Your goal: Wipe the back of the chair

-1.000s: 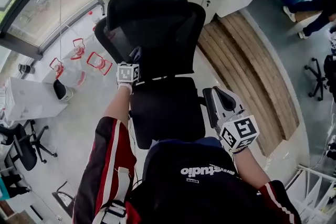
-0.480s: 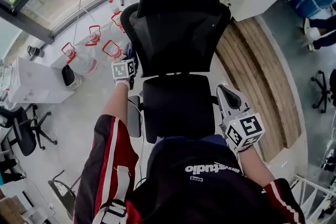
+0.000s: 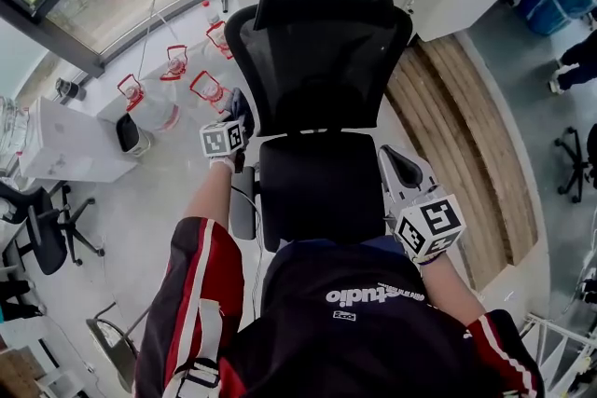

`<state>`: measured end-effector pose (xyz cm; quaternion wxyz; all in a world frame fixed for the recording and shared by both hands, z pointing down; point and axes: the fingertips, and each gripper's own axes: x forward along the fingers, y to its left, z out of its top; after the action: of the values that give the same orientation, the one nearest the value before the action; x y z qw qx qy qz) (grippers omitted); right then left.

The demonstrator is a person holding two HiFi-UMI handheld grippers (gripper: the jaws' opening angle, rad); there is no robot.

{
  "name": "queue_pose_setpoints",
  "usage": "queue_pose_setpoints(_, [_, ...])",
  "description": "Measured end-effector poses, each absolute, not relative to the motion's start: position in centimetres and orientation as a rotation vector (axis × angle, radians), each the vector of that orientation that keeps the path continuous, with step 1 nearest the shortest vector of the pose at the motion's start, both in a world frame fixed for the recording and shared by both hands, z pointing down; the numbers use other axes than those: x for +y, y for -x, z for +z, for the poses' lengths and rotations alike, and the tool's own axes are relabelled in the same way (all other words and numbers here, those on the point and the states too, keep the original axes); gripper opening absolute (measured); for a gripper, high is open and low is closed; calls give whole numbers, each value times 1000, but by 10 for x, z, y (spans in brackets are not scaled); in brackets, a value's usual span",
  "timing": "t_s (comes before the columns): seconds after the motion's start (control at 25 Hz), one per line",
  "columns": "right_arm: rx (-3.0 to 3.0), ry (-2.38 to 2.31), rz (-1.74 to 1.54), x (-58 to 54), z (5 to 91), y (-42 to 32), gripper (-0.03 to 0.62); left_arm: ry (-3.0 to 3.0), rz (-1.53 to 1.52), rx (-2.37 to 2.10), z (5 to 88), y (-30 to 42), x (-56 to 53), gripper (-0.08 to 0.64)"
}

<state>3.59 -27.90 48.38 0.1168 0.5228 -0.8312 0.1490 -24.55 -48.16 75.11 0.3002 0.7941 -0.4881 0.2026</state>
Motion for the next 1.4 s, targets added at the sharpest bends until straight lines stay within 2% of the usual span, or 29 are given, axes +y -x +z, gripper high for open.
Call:
queue_pose_setpoints(0.32, [-2410, -1603, 447, -266, 485, -66, -3, -2189, 502, -1168, 762, 165, -459, 55])
queue_pose_setpoints(0.72, [-2313, -1789, 496, -254, 485, -158, -3, -2352, 560, -923, 773, -16, -445, 55])
queue_pose_setpoints(1.08, [-2181, -1932, 597, -241, 509, -259, -3, -2389, 634, -725, 822, -162, -427, 55])
queue_pose_setpoints(1.4, [-2090, -1983, 675, -235, 536, -336, -3, -2361, 727, -692, 866, -231, -436, 55])
